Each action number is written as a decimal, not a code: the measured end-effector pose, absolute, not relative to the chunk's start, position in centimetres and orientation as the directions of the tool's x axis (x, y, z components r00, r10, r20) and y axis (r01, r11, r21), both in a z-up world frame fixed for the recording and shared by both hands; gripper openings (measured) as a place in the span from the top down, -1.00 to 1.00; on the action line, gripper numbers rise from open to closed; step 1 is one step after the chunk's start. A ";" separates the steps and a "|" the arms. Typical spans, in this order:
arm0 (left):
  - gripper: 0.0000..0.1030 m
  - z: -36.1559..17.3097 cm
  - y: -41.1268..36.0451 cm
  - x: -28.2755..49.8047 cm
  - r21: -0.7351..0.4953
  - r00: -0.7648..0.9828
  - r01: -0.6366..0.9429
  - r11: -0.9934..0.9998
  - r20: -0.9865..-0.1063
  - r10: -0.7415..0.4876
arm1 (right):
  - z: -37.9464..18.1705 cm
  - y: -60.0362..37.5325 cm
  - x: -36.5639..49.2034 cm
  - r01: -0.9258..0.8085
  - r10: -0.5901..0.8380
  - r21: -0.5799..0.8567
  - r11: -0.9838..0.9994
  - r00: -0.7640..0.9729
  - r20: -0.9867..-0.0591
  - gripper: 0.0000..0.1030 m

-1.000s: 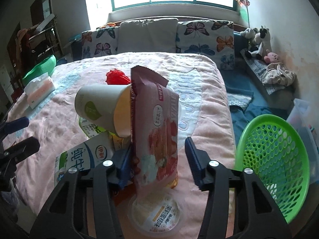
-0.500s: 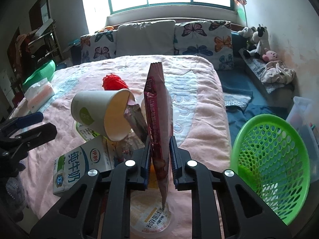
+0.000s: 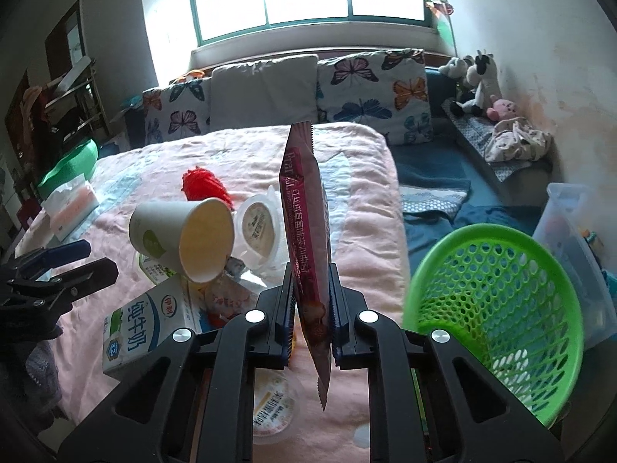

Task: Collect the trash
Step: 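Lift the pink wrapper with the right gripper toward the green basket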

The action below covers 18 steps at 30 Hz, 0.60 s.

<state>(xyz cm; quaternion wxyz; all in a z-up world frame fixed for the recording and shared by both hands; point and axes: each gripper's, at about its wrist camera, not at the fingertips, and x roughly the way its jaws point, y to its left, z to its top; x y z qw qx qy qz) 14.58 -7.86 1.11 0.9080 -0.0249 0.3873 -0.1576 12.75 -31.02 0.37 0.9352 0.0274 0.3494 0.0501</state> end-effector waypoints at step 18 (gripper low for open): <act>-0.87 1.4 -8.1 14.2 -0.177 0.649 0.277 0.945 -0.690 -0.319 | 1.1 -34.7 10.5 0.021 0.035 0.080 0.997 0.770 -0.638 0.69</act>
